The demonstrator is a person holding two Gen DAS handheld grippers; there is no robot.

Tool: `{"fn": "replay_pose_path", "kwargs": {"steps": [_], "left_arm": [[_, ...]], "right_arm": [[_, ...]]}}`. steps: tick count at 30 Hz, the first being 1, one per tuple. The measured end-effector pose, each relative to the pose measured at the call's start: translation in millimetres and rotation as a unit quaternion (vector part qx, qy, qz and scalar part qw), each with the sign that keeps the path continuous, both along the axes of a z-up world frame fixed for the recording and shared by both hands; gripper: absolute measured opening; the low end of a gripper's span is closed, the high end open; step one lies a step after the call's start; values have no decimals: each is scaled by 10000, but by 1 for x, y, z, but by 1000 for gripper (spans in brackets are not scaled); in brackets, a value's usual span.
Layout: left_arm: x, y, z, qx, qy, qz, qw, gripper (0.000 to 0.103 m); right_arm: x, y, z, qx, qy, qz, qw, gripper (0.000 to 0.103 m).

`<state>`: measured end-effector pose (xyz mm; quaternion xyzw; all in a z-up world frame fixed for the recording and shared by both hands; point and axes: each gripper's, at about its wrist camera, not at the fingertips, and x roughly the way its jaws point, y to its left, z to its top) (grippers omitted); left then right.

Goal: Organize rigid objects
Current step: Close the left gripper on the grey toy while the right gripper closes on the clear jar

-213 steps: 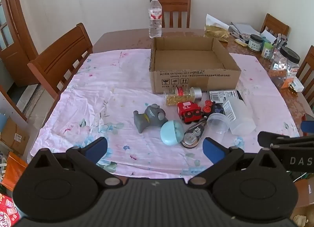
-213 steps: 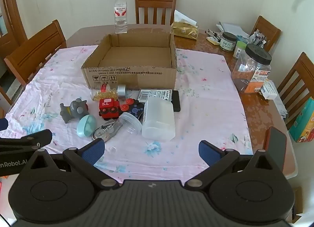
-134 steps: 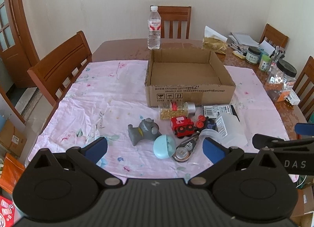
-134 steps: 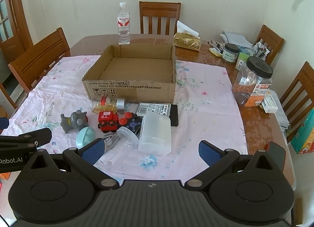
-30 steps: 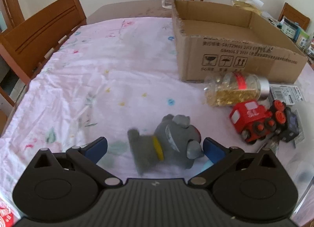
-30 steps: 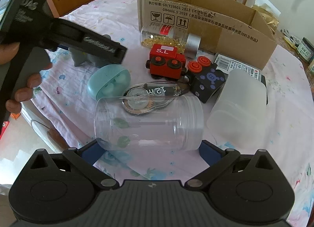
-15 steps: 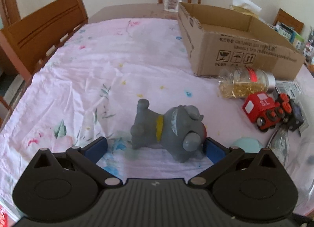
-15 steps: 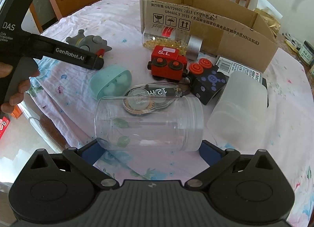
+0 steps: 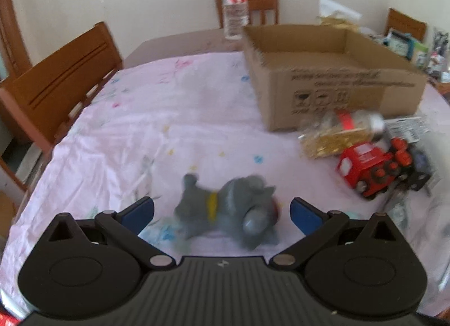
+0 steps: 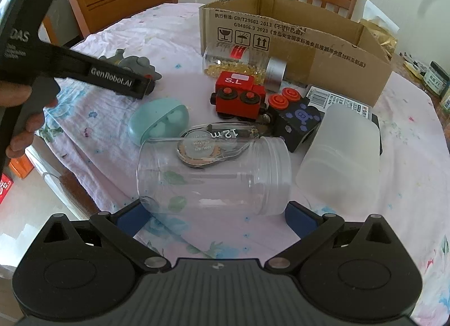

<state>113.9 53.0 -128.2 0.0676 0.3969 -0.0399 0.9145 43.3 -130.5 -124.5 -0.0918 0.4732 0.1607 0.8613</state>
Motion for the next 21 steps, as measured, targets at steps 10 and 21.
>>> {"fn": "replay_pose_path", "kwargs": {"steps": [10, 21], "left_arm": [[5, -8, -4, 195, 182, 41, 9996, 90], [8, -17, -3, 426, 257, 52, 9987, 79]], "right_arm": [[6, 7, 15, -102, -46, -69, 9999, 103], [14, 20, 24, -209, -51, -76, 9997, 103]]}}
